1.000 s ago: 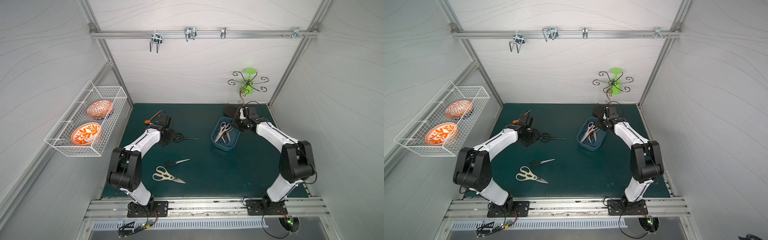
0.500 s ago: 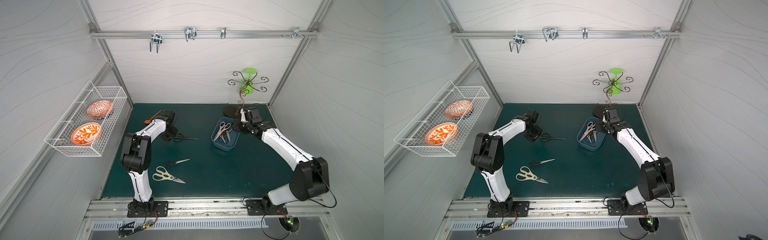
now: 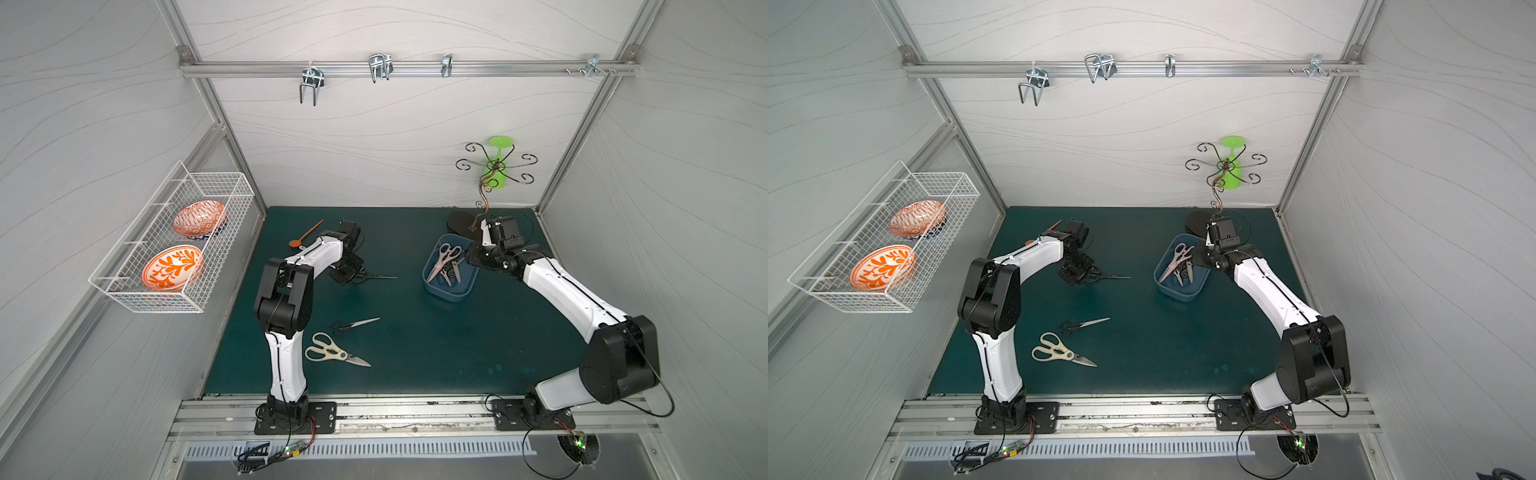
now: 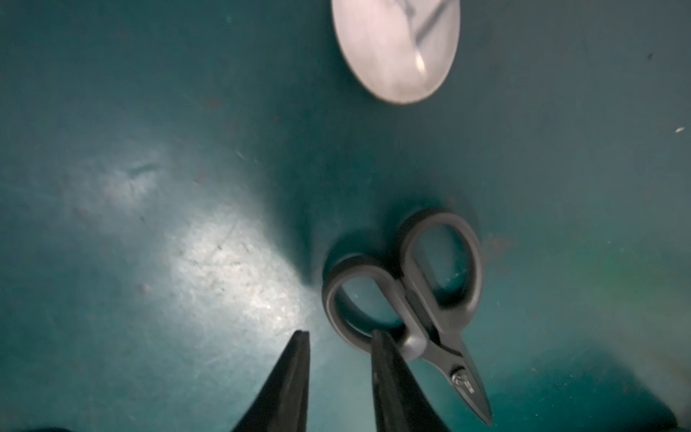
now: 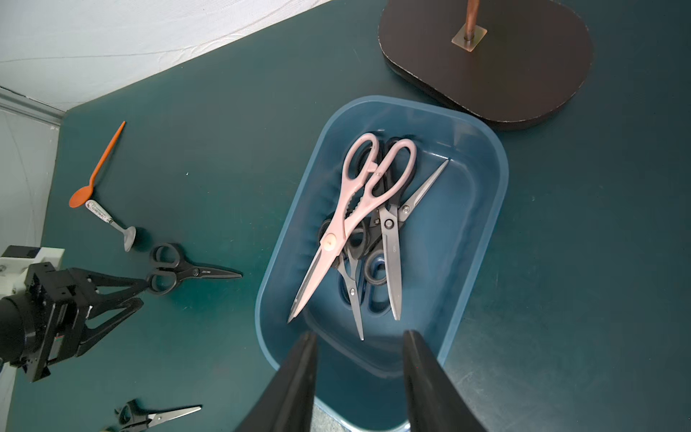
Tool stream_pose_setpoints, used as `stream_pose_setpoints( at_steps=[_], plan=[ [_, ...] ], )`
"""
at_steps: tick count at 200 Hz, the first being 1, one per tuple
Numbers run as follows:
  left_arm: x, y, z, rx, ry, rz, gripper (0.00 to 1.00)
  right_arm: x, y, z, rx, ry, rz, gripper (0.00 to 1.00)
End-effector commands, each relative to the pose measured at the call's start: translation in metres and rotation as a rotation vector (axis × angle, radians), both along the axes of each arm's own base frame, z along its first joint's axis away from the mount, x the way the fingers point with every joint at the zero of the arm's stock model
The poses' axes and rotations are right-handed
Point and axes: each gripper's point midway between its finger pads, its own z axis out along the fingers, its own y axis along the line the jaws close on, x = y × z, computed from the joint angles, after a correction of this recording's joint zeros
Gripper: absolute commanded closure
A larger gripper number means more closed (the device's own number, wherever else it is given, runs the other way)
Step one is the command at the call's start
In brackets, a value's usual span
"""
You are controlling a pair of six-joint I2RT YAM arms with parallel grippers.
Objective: Put the scissors into the storage box
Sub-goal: Pick up the scissors from the center of the board.
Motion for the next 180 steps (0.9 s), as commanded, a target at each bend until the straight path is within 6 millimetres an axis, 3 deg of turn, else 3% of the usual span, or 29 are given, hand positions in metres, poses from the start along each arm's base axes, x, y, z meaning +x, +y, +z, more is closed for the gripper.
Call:
stream_pose_setpoints(
  at_steps=[1, 80, 145, 162, 180],
  plan=[
    [0.003, 0.001, -0.003, 0.008, 0.019, 0.021, 0.69, -0.007, -0.007, 0.004, -0.024, -0.008, 0.002, 0.58],
    [0.010, 0.002, -0.010, 0.026, 0.027, 0.013, 0.70, -0.006, -0.011, 0.001, -0.031, -0.010, -0.002, 0.59],
    [0.005, 0.003, -0.023, 0.035, 0.057, 0.019, 0.70, -0.008, -0.015, -0.003, -0.033, -0.003, -0.007, 0.59],
    [0.004, 0.003, -0.027, 0.033, 0.059, 0.015, 0.81, -0.008, -0.015, -0.003, -0.031, -0.001, -0.008, 0.59],
    [0.002, 0.003, -0.030, 0.032, 0.066, 0.015, 0.84, -0.009, -0.015, -0.004, -0.029, 0.002, -0.009, 0.59]
  ],
)
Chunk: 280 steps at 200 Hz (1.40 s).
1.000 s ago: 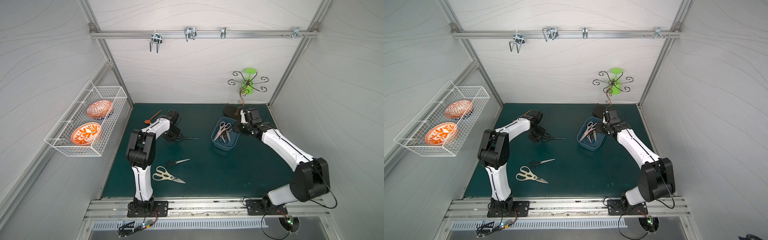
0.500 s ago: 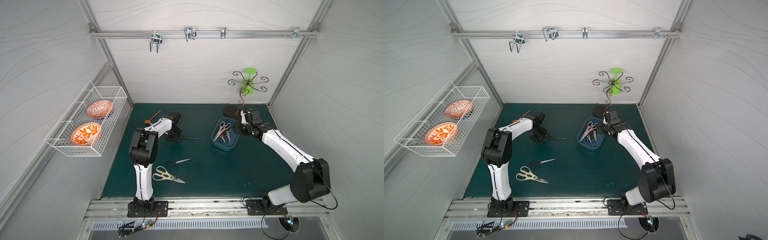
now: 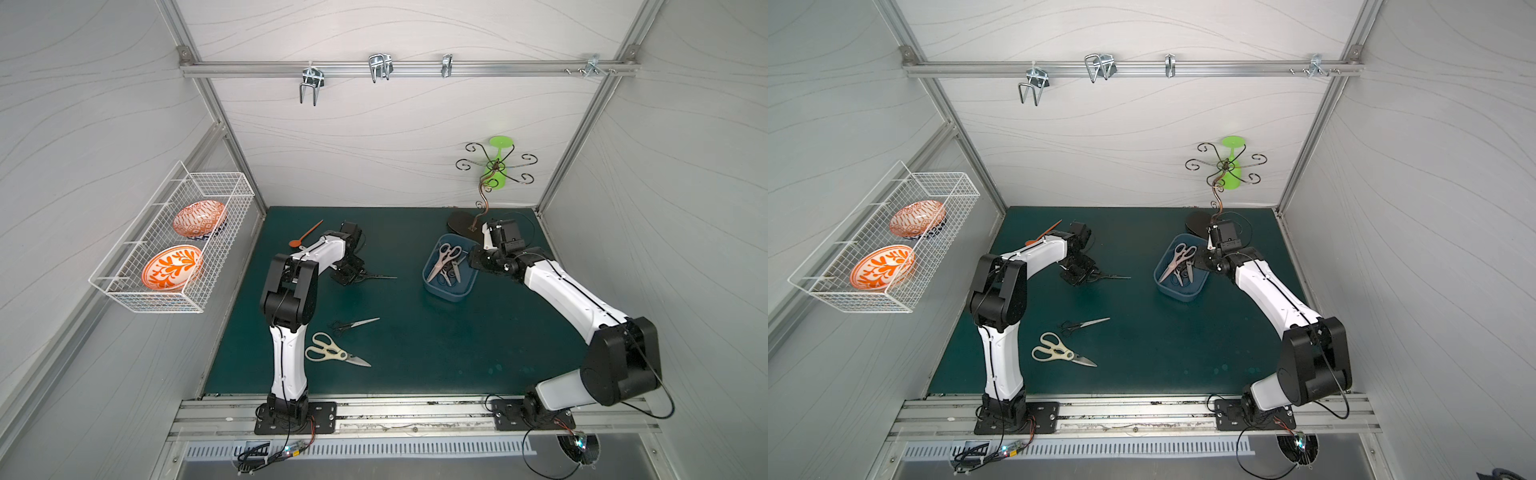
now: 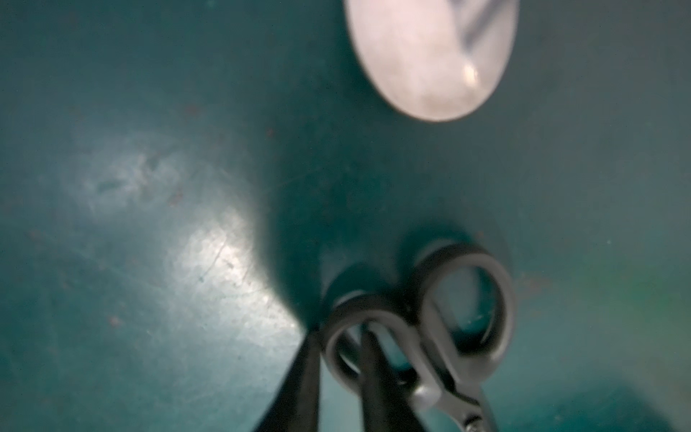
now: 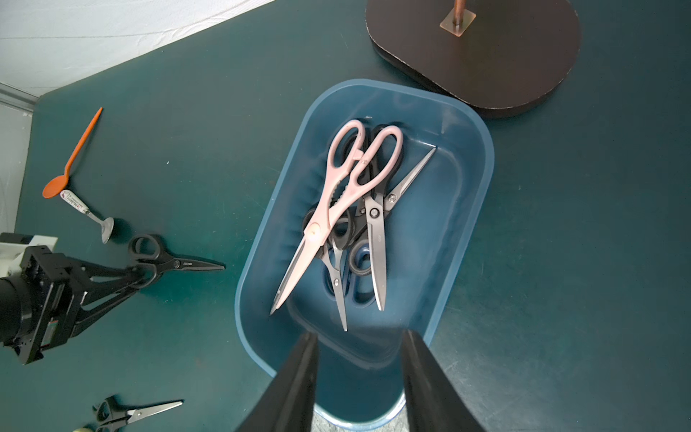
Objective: Put the scissors into the storage box
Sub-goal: Pick up the scissors from the center of the board.
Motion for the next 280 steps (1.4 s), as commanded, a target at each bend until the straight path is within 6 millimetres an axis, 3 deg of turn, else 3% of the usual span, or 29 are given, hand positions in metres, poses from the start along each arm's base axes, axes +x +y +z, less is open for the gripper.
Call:
stream_pose_setpoints(
  at_steps=[1, 25, 56, 112, 144, 167, 199, 222, 280],
  plan=[
    [-0.001, 0.003, -0.012, 0.018, 0.025, 0.000, 0.85, -0.004, -0.005, 0.006, -0.003, -0.015, -0.004, 0.59],
    [0.000, 0.002, -0.011, 0.016, 0.016, -0.009, 0.99, -0.005, -0.005, 0.004, -0.005, -0.008, -0.003, 0.59],
    [0.004, 0.000, -0.004, 0.012, -0.006, -0.039, 1.00, -0.005, 0.004, 0.006, 0.033, -0.009, 0.036, 0.59],
    [0.020, -0.002, 0.043, 0.041, -0.117, -0.287, 1.00, -0.019, 0.077, 0.014, 0.273, 0.065, 0.355, 0.59],
    [0.014, -0.009, 0.072, 0.041, -0.169, -0.448, 1.00, -0.032, 0.121, 0.020, 0.407, 0.115, 0.499, 0.59],
    [0.005, -0.024, 0.093, 0.020, -0.226, -0.566, 1.00, -0.040, 0.147, 0.022, 0.495, 0.167, 0.568, 0.59],
    [-0.007, -0.063, 0.123, -0.046, -0.336, -0.710, 1.00, -0.052, 0.181, 0.034, 0.641, 0.204, 0.668, 0.59],
    [-0.014, -0.085, 0.133, -0.093, -0.372, -0.786, 1.00, -0.063, 0.200, 0.042, 0.731, 0.228, 0.741, 0.59],
    [-0.028, -0.113, 0.150, -0.162, -0.408, -0.887, 1.00, -0.059, 0.211, 0.027, 0.716, 0.236, 0.733, 0.60]
  ],
)
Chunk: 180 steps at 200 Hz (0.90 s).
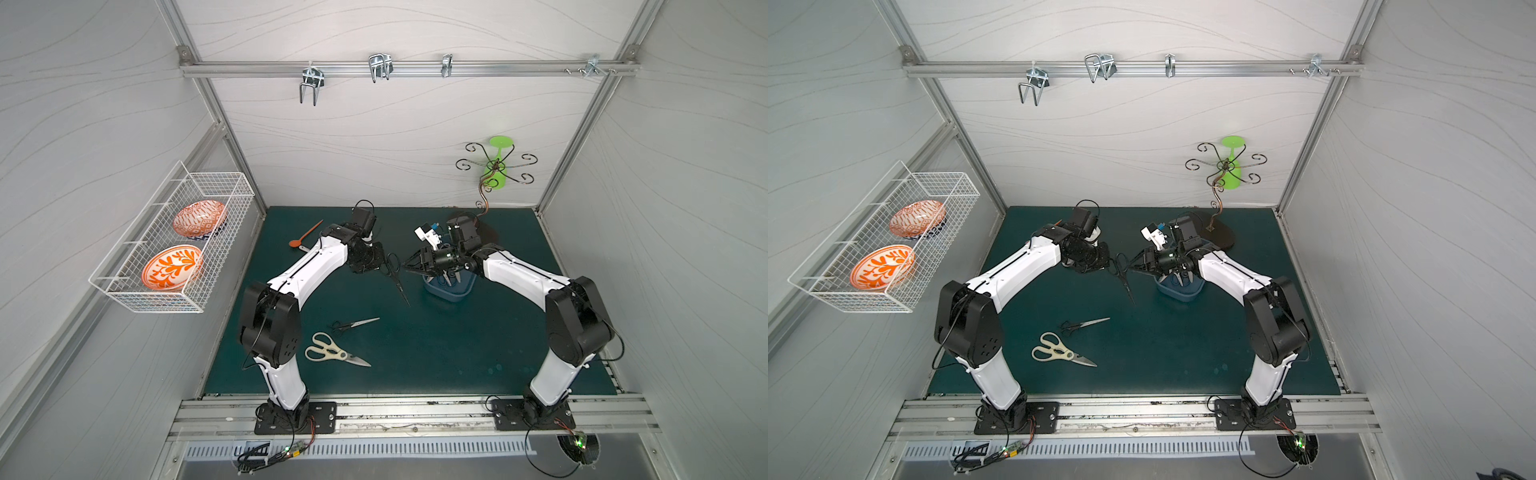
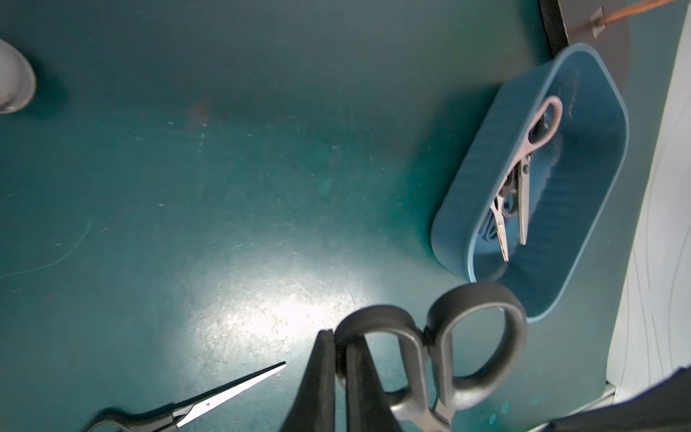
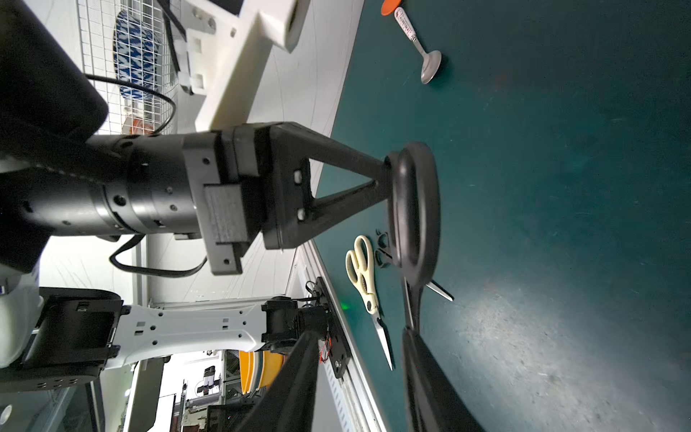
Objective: Put the scissors into the storage box
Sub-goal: Pick up the scissors from the center of the board.
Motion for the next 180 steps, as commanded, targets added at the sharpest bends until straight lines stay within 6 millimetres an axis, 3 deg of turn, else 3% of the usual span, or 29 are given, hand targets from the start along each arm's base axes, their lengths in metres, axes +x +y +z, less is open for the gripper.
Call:
stream_pose_setpoints(
  at_steps=[1, 92, 180],
  plan=[
    [-0.002, -0.014, 0.021, -0.047, -0.055, -0.069, 1.00, 0.005, 0.005, 0.001, 0.024, -0.007, 0.005, 0.60],
    [-0.013, -0.019, 0.035, -0.098, -0.073, -0.097, 1.00, 0.015, 0.006, -0.010, -0.027, -0.028, -0.010, 0.62],
    [-0.012, -0.024, 0.032, -0.115, -0.062, -0.092, 1.00, 0.012, 0.008, -0.012, -0.002, -0.006, -0.008, 0.86]
  ],
)
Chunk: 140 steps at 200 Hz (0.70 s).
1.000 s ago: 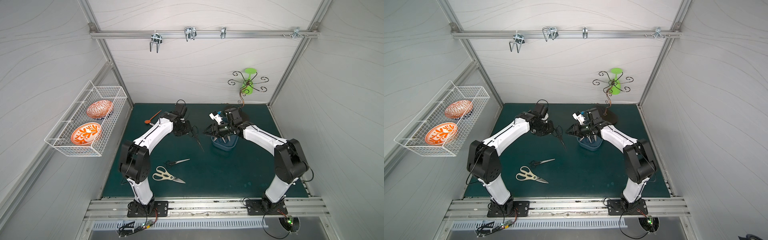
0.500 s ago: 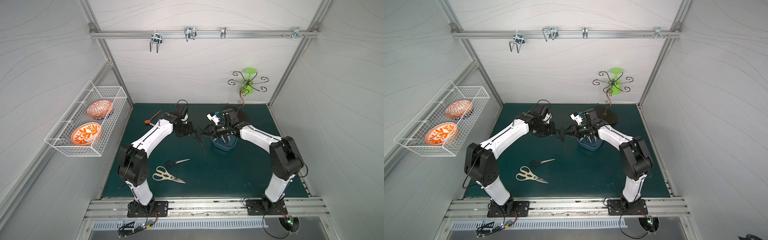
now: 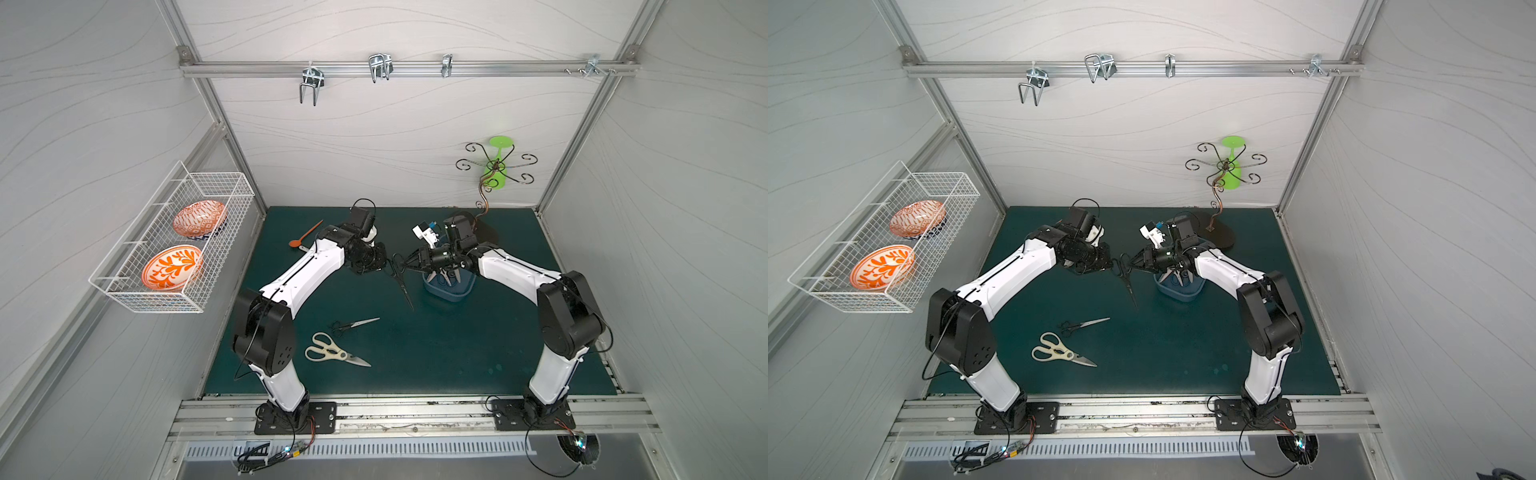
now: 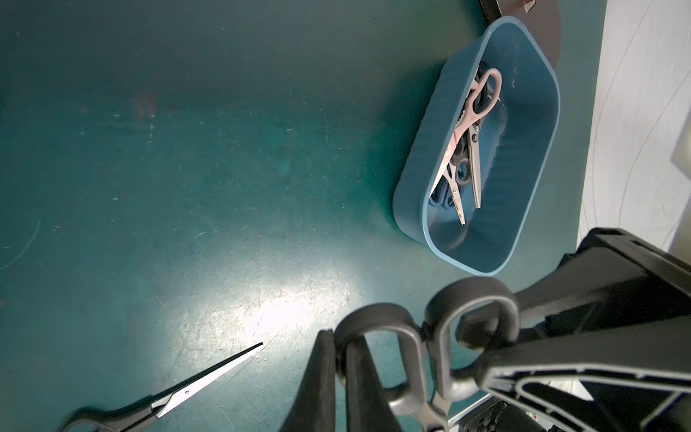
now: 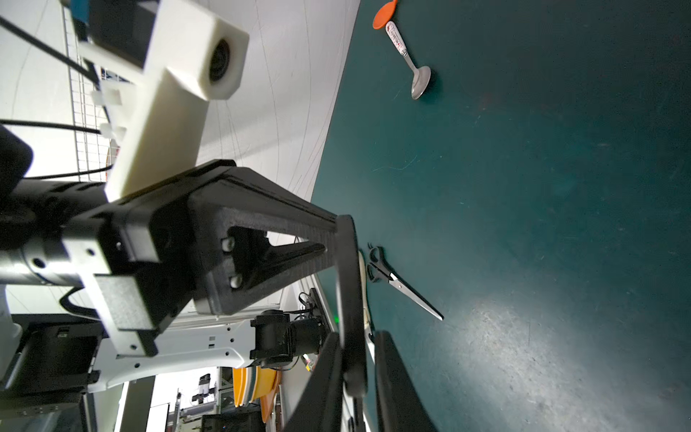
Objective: Put the scissors into the storage box
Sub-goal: Pick up the scissors from the center of the board.
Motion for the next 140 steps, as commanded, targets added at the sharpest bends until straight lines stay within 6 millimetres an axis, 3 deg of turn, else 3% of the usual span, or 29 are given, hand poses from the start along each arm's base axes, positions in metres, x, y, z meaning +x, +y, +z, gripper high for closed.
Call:
stream_pose_setpoints(
  at_steps=[1, 29, 36, 63, 80, 95, 119, 140],
  plan=[
    [0.003, -0.010, 0.011, -0.043, -0.034, -0.019, 1.00, -0.003, 0.002, -0.003, 0.005, 0.005, 0.010, 0.86],
    [0.004, -0.011, 0.012, -0.047, -0.032, -0.016, 1.00, -0.004, 0.002, 0.001, 0.016, 0.000, 0.009, 0.92],
    [0.004, -0.012, 0.012, -0.051, -0.031, -0.019, 0.95, -0.004, 0.002, 0.001, 0.016, 0.000, 0.009, 0.94],
    [0.004, -0.014, 0.012, -0.057, -0.018, -0.024, 0.59, -0.004, 0.001, 0.006, 0.021, -0.010, 0.009, 0.98],
    [0.005, -0.014, 0.011, -0.053, -0.010, -0.015, 0.30, -0.003, -0.001, 0.008, 0.022, -0.012, 0.004, 0.98],
    [0.008, -0.008, 0.013, -0.027, -0.020, 0.007, 0.17, 0.000, -0.006, 0.009, 0.021, -0.017, -0.010, 0.98],
    [0.013, 0.009, 0.020, 0.025, -0.050, 0.046, 0.10, 0.012, -0.026, 0.012, 0.013, -0.021, -0.065, 0.98],
    [0.018, 0.030, 0.023, 0.027, -0.057, 0.107, 0.10, 0.034, -0.061, 0.011, -0.013, -0.028, -0.169, 0.98]
  ],
)
